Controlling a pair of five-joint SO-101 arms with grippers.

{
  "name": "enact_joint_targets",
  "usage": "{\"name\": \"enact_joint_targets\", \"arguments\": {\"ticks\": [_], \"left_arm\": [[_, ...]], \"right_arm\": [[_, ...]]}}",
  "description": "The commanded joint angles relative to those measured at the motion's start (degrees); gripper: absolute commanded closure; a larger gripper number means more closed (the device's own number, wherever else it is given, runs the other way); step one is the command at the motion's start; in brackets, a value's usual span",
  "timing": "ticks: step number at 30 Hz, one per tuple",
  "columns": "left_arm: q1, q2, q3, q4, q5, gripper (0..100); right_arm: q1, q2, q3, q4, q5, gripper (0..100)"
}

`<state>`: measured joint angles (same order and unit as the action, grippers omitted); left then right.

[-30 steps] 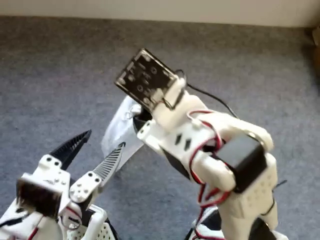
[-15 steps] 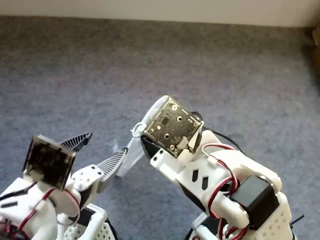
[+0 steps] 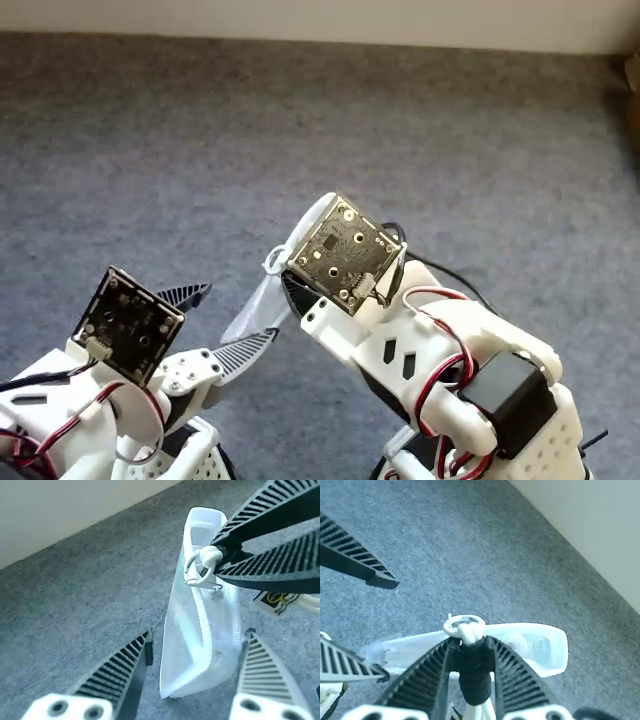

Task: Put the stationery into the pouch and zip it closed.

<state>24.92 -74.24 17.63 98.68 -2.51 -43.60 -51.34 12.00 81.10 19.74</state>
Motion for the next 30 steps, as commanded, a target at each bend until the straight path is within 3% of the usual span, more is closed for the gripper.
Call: {"name": "enact_joint_targets", "arguments": {"ticks": [1,12,20,23,30], "left_arm": [[1.27,1.19,-0.84,0.0,0.0,73],[6.55,0.66,8.4,-3.08,-0.18,74],[6.81,0.31,11.47,-7.38,-0.26,89],[6.9,-3.82,11.38,-8.0,-0.35,98],[6.64,-19.3,17.54,-10.81,-0.35,100]], "right_arm": [[-0.31,0.22,1.36,-0.22,-0.26,99.2],[-0.31,-0.13,1.45,-0.22,-0.26,99.2],[-0.22,-0.31,1.45,-0.22,-0.26,99.2],[-0.04,-0.31,1.27,-0.22,-0.26,99.2],[10.07,-0.31,-0.22,-1.89,-0.26,99.2]]}}
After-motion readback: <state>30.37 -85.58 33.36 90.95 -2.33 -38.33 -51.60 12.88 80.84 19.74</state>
